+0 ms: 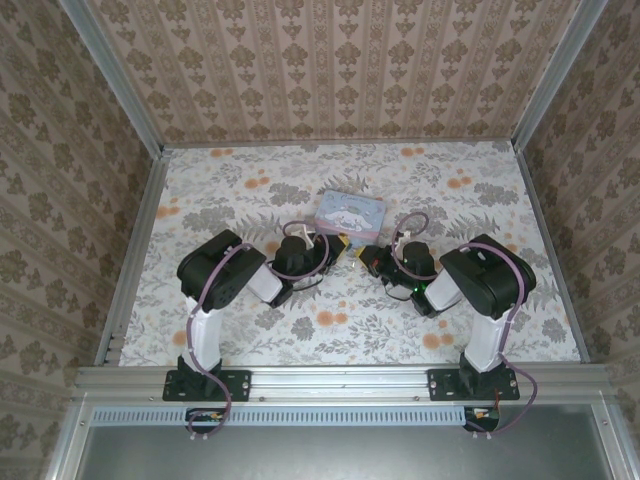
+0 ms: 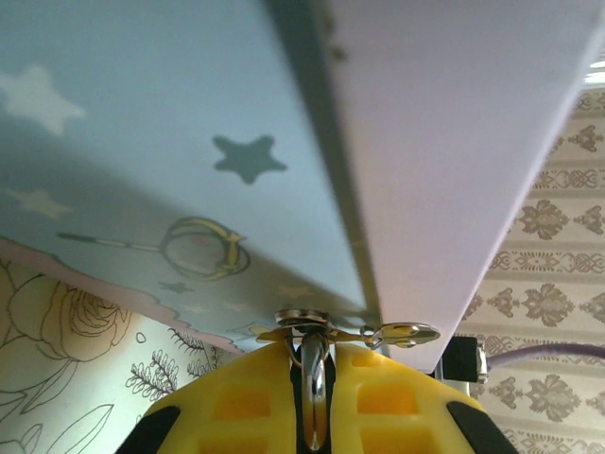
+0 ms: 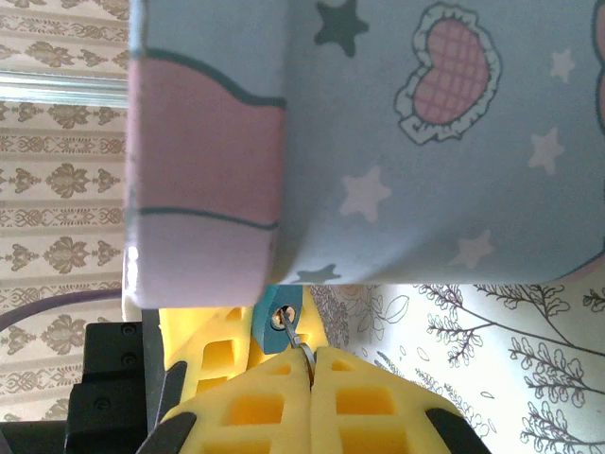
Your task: Unlock the padlock with the key
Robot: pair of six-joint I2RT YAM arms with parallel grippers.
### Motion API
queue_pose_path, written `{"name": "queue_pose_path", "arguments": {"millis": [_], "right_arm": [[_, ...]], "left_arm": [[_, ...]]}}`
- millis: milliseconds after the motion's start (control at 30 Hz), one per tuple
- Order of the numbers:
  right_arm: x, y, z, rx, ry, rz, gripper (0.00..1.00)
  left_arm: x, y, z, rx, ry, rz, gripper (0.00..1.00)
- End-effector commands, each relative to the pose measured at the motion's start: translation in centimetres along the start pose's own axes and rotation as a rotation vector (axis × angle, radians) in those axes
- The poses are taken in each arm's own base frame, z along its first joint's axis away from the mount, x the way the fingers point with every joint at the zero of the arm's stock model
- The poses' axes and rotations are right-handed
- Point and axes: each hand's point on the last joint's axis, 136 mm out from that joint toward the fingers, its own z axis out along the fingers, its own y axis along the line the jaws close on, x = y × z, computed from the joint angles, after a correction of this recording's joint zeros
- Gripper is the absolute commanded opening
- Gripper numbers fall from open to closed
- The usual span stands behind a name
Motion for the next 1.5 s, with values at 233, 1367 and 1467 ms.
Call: {"name": "queue_pose_path", "arguments": {"millis": [233, 1367, 1467], "right_arm": [[-1.3, 3.1, 0.9, -0.102, -0.018, -0.015, 0.0], [-3.0, 6.2, 2.3, -0.2, 0.042, 0.084, 0.0], [-3.2, 6.9, 2.7, -0.219, 0.05, 0.099, 0.0]], "left_arm": [[3.6, -5.1, 0.8, 0.141, 0.119, -0.006, 0.0], [4.7, -7.8, 1.4, 0.2, 0.149, -0.035, 0.0], [4.8, -8.0, 1.4, 0.205, 0.151, -0.037, 0.0]]}}
